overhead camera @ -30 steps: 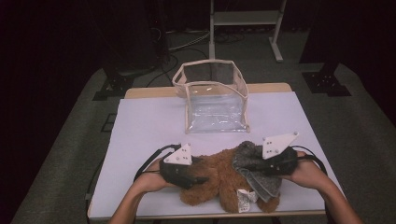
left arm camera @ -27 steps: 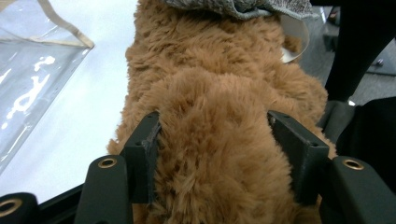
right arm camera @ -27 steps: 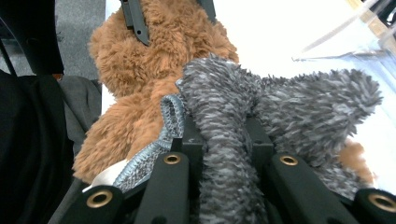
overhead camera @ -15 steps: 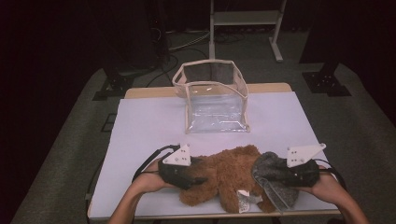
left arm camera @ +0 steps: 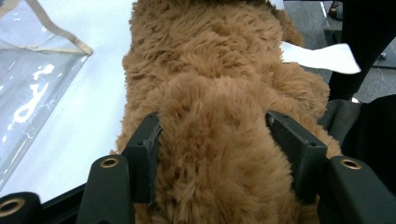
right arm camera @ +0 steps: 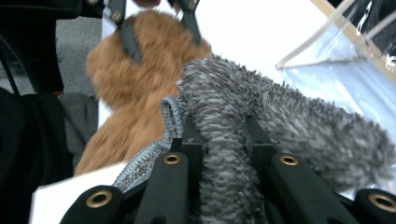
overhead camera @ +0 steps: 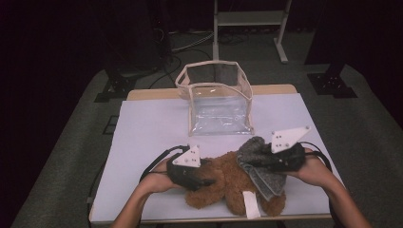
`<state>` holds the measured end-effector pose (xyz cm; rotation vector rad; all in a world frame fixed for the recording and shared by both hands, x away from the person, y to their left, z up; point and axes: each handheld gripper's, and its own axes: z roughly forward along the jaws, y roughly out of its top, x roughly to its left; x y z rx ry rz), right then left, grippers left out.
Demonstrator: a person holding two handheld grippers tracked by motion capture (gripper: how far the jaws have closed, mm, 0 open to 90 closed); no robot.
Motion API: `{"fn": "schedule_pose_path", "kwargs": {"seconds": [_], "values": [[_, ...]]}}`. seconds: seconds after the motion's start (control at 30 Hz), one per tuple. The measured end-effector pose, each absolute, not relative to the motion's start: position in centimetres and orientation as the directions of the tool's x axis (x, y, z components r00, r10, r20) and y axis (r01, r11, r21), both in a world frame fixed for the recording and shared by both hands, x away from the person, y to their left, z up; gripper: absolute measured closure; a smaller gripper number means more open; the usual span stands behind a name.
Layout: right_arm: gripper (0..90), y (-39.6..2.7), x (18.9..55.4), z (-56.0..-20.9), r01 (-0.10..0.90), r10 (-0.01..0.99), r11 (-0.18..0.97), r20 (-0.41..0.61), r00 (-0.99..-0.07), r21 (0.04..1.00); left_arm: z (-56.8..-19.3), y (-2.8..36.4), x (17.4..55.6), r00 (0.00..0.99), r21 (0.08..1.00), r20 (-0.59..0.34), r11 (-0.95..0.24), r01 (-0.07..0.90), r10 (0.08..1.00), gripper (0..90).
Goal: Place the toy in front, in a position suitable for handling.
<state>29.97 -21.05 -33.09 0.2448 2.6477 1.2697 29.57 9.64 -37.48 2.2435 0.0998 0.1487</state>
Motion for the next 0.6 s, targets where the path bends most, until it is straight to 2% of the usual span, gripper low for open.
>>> {"fn": "schedule_pose_path", "kwargs": {"seconds": [0.1, 0.17, 0.37, 0.6], "values": [[74.8, -20.4, 31.6, -33.7, 0.094, 0.239, 0.649, -0.084, -0.967, 0.755, -37.3, 9.5, 29.6, 0.989, 0.777, 0.076, -0.629, 0.02, 0.126, 40.8], [75.3, -20.7, 32.3, -34.8, 0.143, 0.249, 0.65, -0.031, -0.968, 0.746, -37.3, 9.7, 29.8, 0.989, 0.784, 0.064, -0.619, 0.034, 0.136, 40.3], [76.7, -21.4, 31.5, -36.3, 0.168, 0.249, 0.634, 0.006, -0.968, 0.755, -36.8, 11.6, 30.3, 0.979, 0.807, 0.007, -0.579, 0.116, 0.205, 26.7], [77.3, -21.4, 30.0, -36.8, 0.158, 0.24, 0.633, 0.002, -0.971, 0.758, -37.9, 11.5, 31.3, 0.97, 0.774, -0.115, -0.592, 0.222, 0.213, 15.1]]}}
